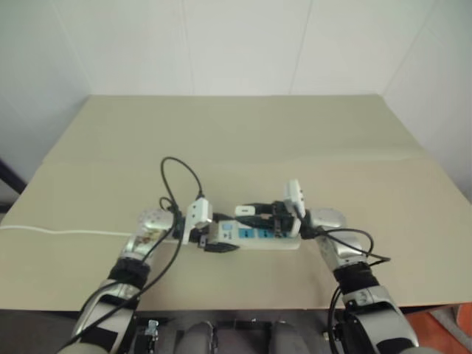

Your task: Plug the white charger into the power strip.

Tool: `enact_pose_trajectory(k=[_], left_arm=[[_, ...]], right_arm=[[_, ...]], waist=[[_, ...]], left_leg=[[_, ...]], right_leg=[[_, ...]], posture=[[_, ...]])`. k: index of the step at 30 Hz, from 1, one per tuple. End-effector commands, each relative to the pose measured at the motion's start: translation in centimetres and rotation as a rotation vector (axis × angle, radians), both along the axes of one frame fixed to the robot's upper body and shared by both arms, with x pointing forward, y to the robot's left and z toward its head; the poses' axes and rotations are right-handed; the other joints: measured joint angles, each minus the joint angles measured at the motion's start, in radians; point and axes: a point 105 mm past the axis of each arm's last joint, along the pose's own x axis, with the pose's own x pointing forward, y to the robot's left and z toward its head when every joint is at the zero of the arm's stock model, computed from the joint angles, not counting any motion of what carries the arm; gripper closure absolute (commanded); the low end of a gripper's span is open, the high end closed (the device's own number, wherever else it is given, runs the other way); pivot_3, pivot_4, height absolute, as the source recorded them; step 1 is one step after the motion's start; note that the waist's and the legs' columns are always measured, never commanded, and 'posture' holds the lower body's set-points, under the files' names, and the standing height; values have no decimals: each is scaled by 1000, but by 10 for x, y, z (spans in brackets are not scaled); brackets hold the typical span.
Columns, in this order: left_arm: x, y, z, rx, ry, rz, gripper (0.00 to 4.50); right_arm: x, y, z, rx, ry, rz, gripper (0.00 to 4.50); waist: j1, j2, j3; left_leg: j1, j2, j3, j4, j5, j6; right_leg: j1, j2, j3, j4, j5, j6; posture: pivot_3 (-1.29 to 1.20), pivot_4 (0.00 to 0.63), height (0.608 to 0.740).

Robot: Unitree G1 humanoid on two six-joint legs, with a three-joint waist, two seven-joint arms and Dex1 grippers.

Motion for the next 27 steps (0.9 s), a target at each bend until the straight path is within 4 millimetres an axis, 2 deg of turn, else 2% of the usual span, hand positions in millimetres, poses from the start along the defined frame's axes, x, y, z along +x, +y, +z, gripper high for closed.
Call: enact_pose_trajectory(k=[1, 6, 10, 14, 16, 19, 27], left_arm=[[-8, 2, -13, 43, 45, -22, 1208], [-7, 2, -13, 47, 45, -23, 1208], [-6, 3, -13, 49, 41, -16, 1208], [-6, 5, -13, 50, 39, -10, 1208], [-6, 6, -13, 51, 40, -10, 1208], [-6, 7, -12, 53, 37, -8, 1208], [-5, 8, -11, 52, 32, 3, 1208]], right_arm=[[5, -4, 9, -10, -50, -11, 3350], [0, -3, -2, -44, -37, 13, 3350], [-12, -15, -30, -133, -5, 45, 3350], [-14, -27, -52, -190, 39, 24, 3350], [-12, -29, -56, -191, 58, 8, 3350], [-9, -33, -58, -199, 79, -6, 3350], [-9, -48, -71, -251, 141, -16, 3350]], waist=[[0, 0, 0], [0, 0, 0], [3, 0, 0], [4, 1, -1], [5, 1, -1], [4, 1, -1], [5, 1, -2]], left_leg=[[0, 0, 0, 0, 0, 0], [0, 0, 0, 0, 0, 0], [0, 0, 0, 0, 0, 0], [5, 0, 0, 0, 0, 0], [12, 0, 0, -2, -1, 0], [17, 1, 0, -2, -2, -1], [18, 1, 0, -2, -3, -1]], right_leg=[[0, 0, 0, 0, 0, 0], [0, 0, 0, 0, 0, 0], [0, 0, 0, 0, 0, 0], [7, 0, -1, -2, 0, 0], [14, 0, -1, -4, 0, 0], [15, 0, -1, -5, -1, 0], [15, 0, -1, -5, -1, 0]], posture=[[0, 150, 740], [0, 150, 740], [0, 150, 740], [0, 150, 740], [0, 150, 740], [0, 150, 740], [0, 150, 740]])
